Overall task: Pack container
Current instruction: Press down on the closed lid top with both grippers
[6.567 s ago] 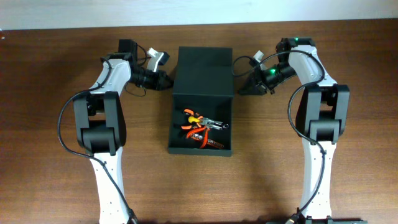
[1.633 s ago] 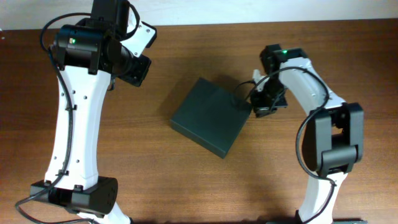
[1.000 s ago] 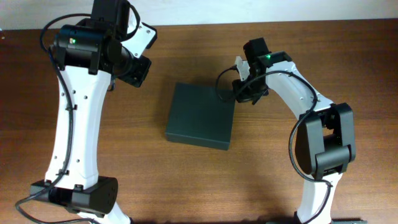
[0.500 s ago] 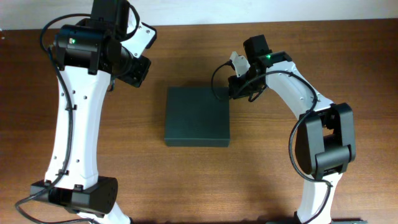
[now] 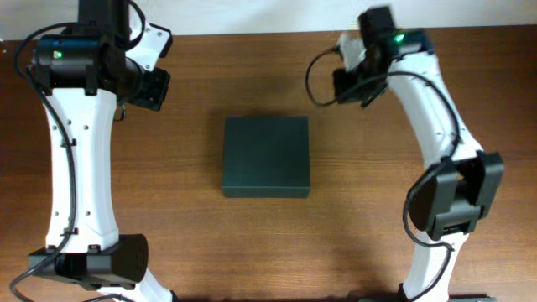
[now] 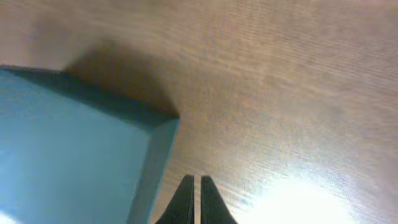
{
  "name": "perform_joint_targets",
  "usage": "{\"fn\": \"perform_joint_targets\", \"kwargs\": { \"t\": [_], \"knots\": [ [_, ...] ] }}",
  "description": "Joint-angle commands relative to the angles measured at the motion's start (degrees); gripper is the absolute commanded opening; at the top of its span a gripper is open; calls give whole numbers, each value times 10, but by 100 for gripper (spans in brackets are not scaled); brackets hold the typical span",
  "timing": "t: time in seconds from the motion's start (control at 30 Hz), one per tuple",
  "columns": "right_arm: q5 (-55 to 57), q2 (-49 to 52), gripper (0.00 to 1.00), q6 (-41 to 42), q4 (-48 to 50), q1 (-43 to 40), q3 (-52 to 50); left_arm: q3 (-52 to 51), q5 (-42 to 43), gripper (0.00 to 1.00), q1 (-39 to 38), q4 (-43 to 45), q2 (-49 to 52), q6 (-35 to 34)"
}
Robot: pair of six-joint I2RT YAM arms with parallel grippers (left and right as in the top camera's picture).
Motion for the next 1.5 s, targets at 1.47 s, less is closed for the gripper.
{"fn": "perform_joint_targets", "kwargs": {
  "t": [1.47],
  "knots": [
    [79, -17, 4, 42, 6, 187, -238, -326, 120, 2, -120, 259, 23, 3]
  ]
}}
